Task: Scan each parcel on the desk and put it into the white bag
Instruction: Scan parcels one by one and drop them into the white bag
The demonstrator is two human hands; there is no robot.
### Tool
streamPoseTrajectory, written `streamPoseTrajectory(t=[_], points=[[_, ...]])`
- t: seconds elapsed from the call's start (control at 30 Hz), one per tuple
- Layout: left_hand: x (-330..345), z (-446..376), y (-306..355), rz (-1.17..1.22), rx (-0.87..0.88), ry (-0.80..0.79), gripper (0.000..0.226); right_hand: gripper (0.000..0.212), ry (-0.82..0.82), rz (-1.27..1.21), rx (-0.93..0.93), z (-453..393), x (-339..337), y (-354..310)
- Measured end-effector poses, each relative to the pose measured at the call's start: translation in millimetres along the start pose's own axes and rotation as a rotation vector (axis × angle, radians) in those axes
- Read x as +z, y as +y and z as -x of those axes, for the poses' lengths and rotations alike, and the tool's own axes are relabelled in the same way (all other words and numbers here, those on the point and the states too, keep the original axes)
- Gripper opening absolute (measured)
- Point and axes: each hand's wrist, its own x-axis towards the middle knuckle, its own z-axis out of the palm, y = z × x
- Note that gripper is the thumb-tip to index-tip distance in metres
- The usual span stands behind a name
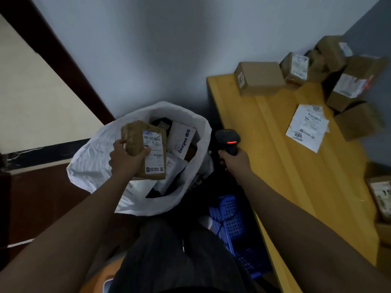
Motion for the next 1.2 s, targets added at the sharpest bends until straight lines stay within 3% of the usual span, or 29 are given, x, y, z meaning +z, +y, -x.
streamPoseTrajectory(t=[0.13,0.23,0.37,0.43,0.5,0.57,0.7,0.9,1.2], points=[[12,-30,-6,-0.157,0.014,-0.318,0.096,0.034,0.045,0.022,0.048,4,12,-2],[32,-48,7,-0.183,0.196,-0.469,0.089,0.015,0.113,0.008,0.078,7,11,1],[50,-61,21,-0.591,0.203,-0.585,0.091,0.012,0.193,-0.040,0.099,12,7,9],[50,-66,21,-0.615,0.298,-0.668,0.084,0.011,0.209,-0.061,0.112,16,6,12],[46,-67,26,-0.544,0.445,-0.742,0.058,0.012,0.218,-0.075,0.127,19,6,16],[42,-61,34,-0.485,0.487,-0.720,0.035,0.016,0.230,-0.077,0.132,21,5,19],[41,-42,69,-0.454,0.558,-0.641,0.021,0.015,0.255,-0.050,0.134,27,-3,23],[73,4,137,-0.380,0.762,-0.731,0.019,0.019,0.332,-0.115,0.190,38,-46,35],[191,131,199,-0.400,0.918,-0.920,0.015,0.011,0.544,-0.234,0.263,73,-169,94]])
